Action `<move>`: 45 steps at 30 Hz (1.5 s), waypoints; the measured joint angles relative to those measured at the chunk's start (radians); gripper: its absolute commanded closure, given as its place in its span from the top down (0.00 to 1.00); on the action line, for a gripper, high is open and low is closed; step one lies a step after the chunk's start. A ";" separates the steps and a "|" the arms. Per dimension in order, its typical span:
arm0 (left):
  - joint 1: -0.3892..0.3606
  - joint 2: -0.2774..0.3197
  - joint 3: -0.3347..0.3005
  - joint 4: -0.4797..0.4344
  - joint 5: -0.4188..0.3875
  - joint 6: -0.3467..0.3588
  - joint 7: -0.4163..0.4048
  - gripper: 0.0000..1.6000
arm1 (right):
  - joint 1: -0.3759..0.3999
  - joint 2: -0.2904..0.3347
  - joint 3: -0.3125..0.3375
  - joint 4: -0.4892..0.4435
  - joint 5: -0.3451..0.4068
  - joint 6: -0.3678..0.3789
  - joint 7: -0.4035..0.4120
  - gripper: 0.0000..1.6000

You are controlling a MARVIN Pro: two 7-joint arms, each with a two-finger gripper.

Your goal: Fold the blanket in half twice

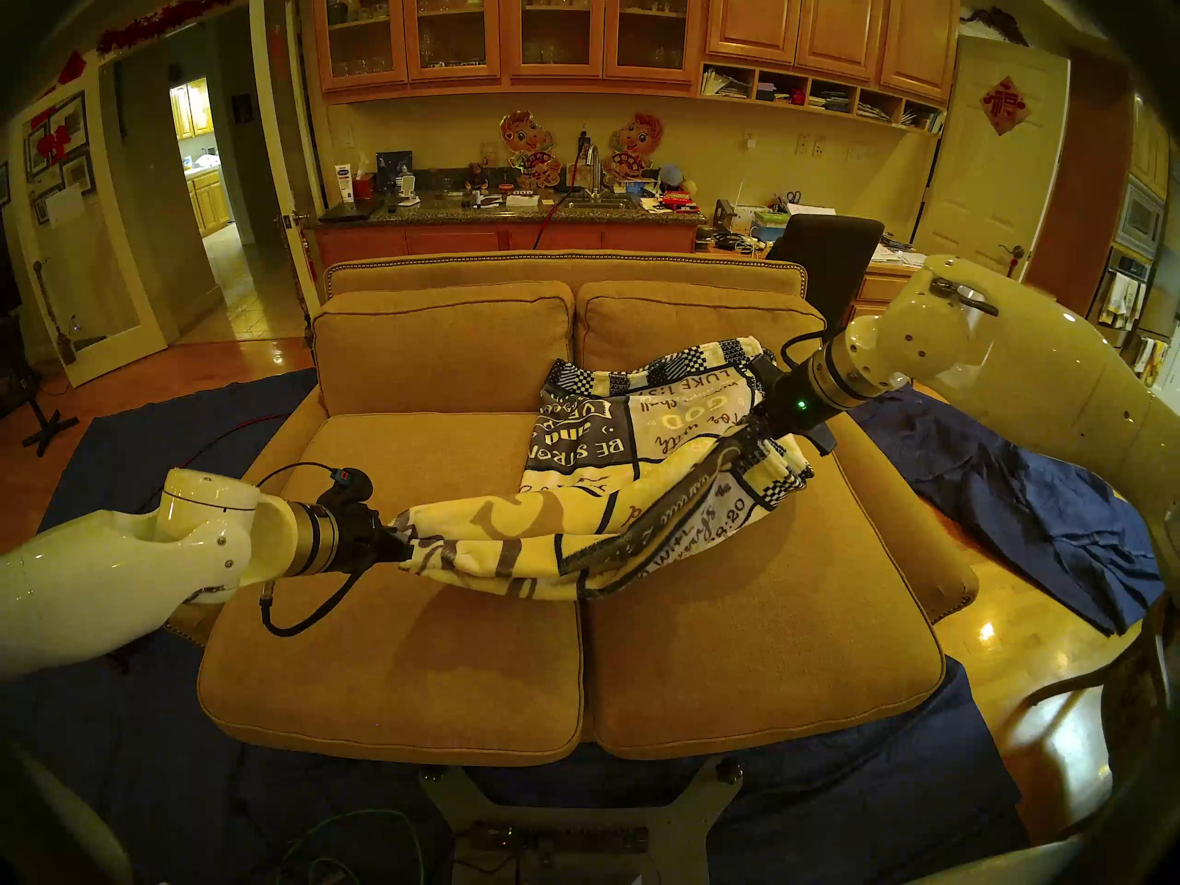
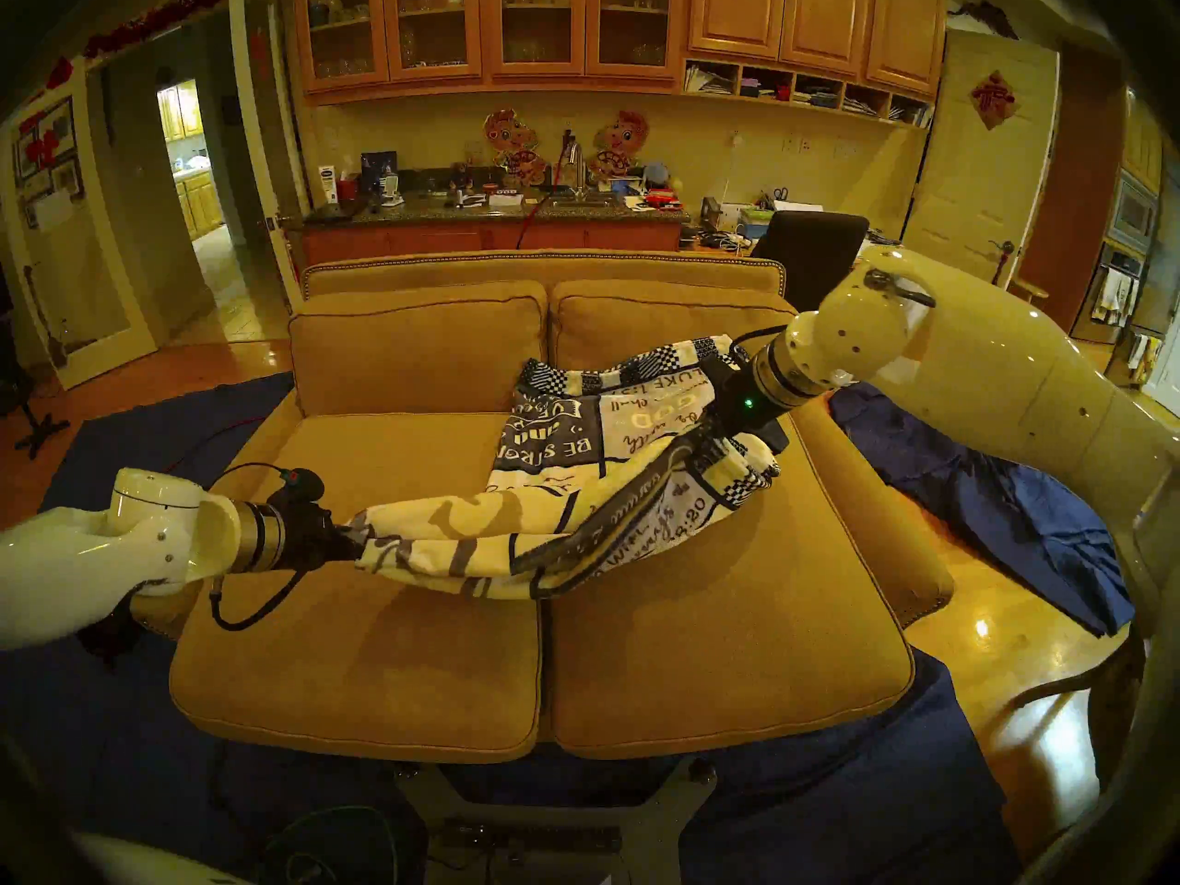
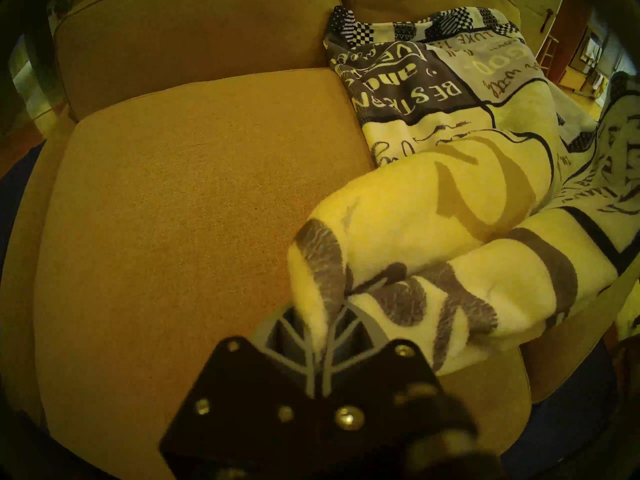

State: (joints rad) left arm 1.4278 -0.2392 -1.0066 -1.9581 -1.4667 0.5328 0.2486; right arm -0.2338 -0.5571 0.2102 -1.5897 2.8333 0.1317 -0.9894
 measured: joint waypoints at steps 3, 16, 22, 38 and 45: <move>-0.015 -0.022 0.000 0.019 0.009 0.020 -0.018 0.00 | 0.000 -0.029 -0.002 0.031 -0.010 -0.029 0.005 0.00; -0.106 -0.137 -0.001 0.098 0.064 0.109 -0.085 0.00 | 0.000 -0.172 -0.014 0.203 -0.060 -0.150 0.027 0.00; -0.164 -0.192 -0.003 0.138 0.092 0.149 -0.108 0.00 | 0.001 -0.228 -0.019 0.289 -0.083 -0.194 0.037 0.00; -0.278 -0.334 0.040 0.267 0.157 0.225 -0.144 0.00 | 0.003 -0.337 -0.035 0.482 -0.136 -0.274 0.064 0.00; -0.326 -0.392 0.071 0.325 0.181 0.255 -0.155 0.00 | 0.005 -0.373 -0.038 0.546 -0.152 -0.296 0.073 0.00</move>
State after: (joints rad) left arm 1.1018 -0.6316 -0.9360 -1.6335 -1.2858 0.7878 0.0940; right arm -0.2287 -0.9303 0.1723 -1.0442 2.6811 -0.1639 -0.9160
